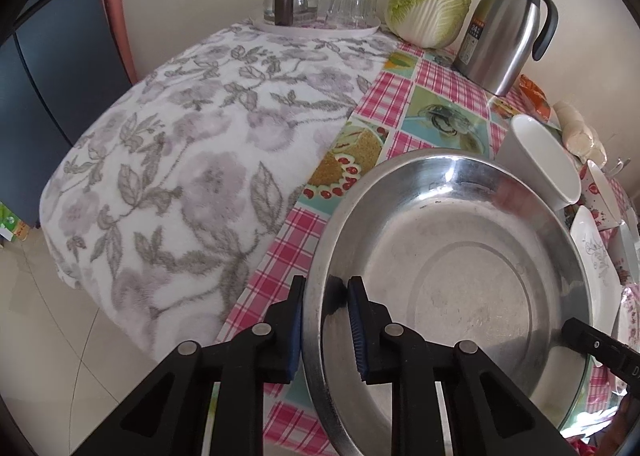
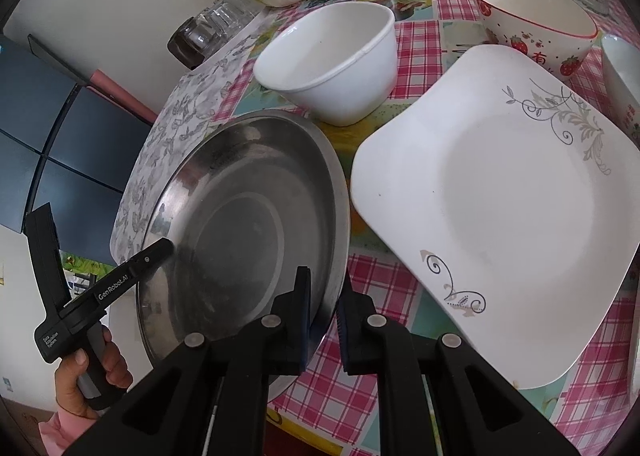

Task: Organize plates and bowls
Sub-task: 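Lift the steel tray with both grippers and carry it across the table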

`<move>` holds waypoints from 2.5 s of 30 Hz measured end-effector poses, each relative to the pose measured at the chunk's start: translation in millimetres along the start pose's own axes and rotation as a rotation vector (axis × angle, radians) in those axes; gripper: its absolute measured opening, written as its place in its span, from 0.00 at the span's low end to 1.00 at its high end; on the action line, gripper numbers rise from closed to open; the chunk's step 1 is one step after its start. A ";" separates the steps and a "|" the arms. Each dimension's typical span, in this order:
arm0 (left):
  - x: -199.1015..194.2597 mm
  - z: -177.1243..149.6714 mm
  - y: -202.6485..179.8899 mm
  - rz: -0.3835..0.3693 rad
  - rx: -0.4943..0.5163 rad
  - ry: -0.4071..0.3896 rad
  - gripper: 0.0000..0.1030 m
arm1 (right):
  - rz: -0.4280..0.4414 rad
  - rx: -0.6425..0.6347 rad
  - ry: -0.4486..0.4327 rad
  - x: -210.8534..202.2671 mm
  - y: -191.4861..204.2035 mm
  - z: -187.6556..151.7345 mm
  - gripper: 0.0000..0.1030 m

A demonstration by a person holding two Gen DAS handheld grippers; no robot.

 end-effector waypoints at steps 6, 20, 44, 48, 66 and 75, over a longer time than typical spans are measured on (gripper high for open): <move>-45.4 8.8 -25.1 -0.051 0.050 -0.088 0.18 | 0.006 -0.055 -0.058 -23.5 11.0 6.1 0.13; -44.0 13.1 -27.8 0.001 -0.002 -0.105 0.55 | 0.013 -0.010 -0.021 -17.1 -6.2 -0.2 0.09; -25.2 -0.2 -12.2 -0.032 -0.072 -0.038 0.21 | -0.009 -0.045 -0.020 -25.8 -7.7 -1.7 0.10; -59.5 15.5 -36.3 -0.047 -0.029 -0.116 0.21 | 0.000 -0.033 -0.079 -45.8 -10.4 6.1 0.11; -101.6 23.7 -187.3 -0.202 0.031 -0.153 0.21 | -0.105 0.116 -0.327 -153.1 -102.4 16.4 0.12; -87.2 5.3 -236.0 -0.251 0.006 -0.099 0.21 | -0.137 0.195 -0.360 -178.9 -150.0 1.5 0.12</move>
Point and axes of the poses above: each gripper's, at about its wrist camera, not at the fingertips, and x roughly the way its jaws point, y to its left, z to its top, the point moved 7 cm from there along x, roughly the way its jaws point, and after that the axes turned 14 degrees about -x, right-handed, at the moved point
